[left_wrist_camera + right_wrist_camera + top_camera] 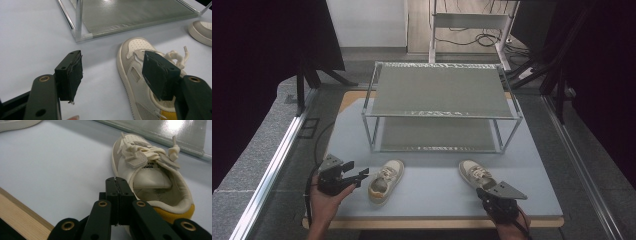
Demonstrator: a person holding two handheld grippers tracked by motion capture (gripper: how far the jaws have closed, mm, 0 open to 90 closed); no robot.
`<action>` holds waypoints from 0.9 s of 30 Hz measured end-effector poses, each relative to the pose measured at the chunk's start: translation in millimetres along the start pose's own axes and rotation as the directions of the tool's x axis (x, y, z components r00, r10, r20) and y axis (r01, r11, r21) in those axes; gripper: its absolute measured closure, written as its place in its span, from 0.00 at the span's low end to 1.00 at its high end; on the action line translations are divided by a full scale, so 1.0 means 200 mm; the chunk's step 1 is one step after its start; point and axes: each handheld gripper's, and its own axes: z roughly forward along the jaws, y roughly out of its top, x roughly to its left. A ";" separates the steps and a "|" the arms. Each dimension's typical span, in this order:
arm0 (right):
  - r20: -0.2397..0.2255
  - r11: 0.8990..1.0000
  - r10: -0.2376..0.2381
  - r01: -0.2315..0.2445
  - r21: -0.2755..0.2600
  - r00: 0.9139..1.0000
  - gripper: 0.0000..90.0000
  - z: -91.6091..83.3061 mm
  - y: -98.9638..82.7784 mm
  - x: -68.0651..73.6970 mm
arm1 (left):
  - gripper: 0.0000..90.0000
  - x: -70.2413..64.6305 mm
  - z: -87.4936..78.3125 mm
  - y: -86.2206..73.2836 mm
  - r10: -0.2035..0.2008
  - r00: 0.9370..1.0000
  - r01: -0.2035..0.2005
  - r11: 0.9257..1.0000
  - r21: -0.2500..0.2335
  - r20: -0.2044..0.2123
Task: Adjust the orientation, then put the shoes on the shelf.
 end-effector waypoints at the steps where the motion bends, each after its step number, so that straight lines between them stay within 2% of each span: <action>1: -0.013 1.000 -0.002 0.002 -0.009 1.000 0.97 0.00 0.00 0.00 | 0.36 0.00 0.00 0.00 0.000 1.000 0.000 1.000 -0.001 0.003; 7: -0.090 0.996 -0.044 0.036 -0.082 0.995 0.89 -0.05 0.05 -0.02 | 0.36 0.00 -0.02 0.01 -0.010 1.000 0.010 1.000 -0.011 0.017; 11: -0.096 0.993 -0.059 0.049 -0.104 0.994 0.83 -0.07 0.08 -0.05 | 0.36 -0.01 -0.06 0.01 -0.015 1.000 0.016 1.000 -0.025 0.022; 12: -0.094 0.992 -0.065 0.054 -0.116 0.993 0.77 -0.08 0.10 -0.07 | 0.36 -0.01 -0.09 0.02 -0.030 0.999 0.031 0.999 -0.041 0.026; 14: -0.095 0.991 -0.070 0.058 -0.124 0.993 0.76 -0.09 0.11 -0.09 | 0.36 0.00 -0.10 0.03 -0.039 0.999 0.040 0.998 -0.049 0.029; 15: -0.090 0.988 -0.071 0.058 -0.144 0.993 0.72 -0.12 0.15 -0.13 | 0.36 0.00 -0.12 0.04 -0.045 0.998 0.047 0.997 -0.057 0.035; 17: -0.093 0.988 -0.070 0.056 -0.147 0.993 0.71 -0.12 0.16 -0.15 | 0.36 0.00 -0.14 0.06 -0.043 0.998 0.046 0.997 -0.060 0.041; 21: -0.108 0.989 -0.060 0.044 -0.139 0.992 0.67 -0.14 0.20 -0.25 | 0.37 -0.02 -0.16 0.09 -0.030 0.998 0.033 0.998 -0.052 0.064; 24: -0.114 0.994 -0.030 0.017 -0.112 0.993 0.65 -0.14 0.21 -0.34 | 0.38 -0.05 -0.15 0.10 -0.014 0.996 0.016 0.999 -0.029 0.090; 27: -0.131 0.997 -0.012 0.001 -0.082 0.991 0.63 -0.13 0.22 -0.39 | 0.41 -0.07 -0.15 0.12 -0.001 0.994 0.002 1.000 -0.011 0.111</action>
